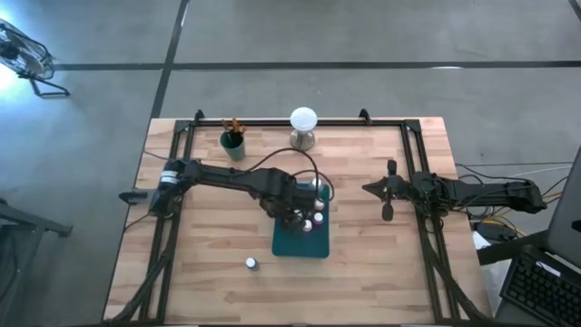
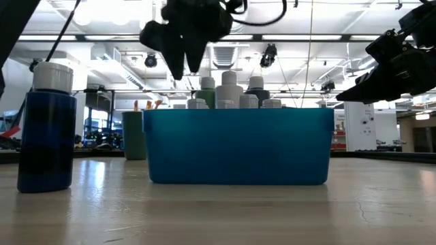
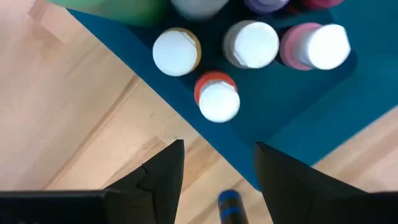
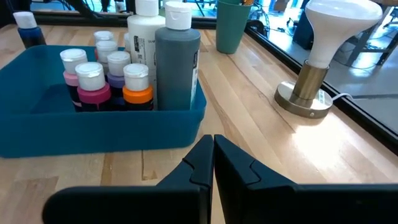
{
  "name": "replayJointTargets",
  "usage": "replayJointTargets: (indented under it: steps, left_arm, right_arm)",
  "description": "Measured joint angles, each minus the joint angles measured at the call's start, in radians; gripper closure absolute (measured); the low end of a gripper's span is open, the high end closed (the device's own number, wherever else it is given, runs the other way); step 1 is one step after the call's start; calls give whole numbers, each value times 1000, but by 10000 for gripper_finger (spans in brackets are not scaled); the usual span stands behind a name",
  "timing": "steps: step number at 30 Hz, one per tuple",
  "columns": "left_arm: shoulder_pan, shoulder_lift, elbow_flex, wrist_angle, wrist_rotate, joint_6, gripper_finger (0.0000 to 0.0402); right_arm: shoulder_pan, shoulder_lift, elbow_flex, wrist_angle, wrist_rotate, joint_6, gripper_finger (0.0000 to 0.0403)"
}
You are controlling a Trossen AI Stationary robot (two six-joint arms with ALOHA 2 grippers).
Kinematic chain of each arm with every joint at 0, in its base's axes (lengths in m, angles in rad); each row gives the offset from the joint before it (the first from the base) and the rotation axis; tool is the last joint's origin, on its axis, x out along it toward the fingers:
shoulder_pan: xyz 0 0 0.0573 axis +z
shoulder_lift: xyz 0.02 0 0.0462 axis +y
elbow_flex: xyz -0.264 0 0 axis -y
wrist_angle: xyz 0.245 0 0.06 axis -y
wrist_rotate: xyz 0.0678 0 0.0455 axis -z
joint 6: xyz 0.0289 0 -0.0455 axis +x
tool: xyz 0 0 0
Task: Pick & Place Paint Supplies
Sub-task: Put the blue paint bottle into the blue bin
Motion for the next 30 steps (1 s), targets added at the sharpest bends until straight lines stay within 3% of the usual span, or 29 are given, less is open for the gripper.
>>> replayJointTargets:
  steps: [11,19,30]
  left_arm:
    - [-89,-44,-1,-51,-15,-42,207]
    - [-171,-69,-10,-84,-82,-95,207]
    - [-347,-100,-10,-124,-160,-300,207]
  right_arm:
    - [0,0,0,0,0,-5,394]
    - [0,0,0,0,0,-5,394]
    - [0,0,0,0,0,6,394]
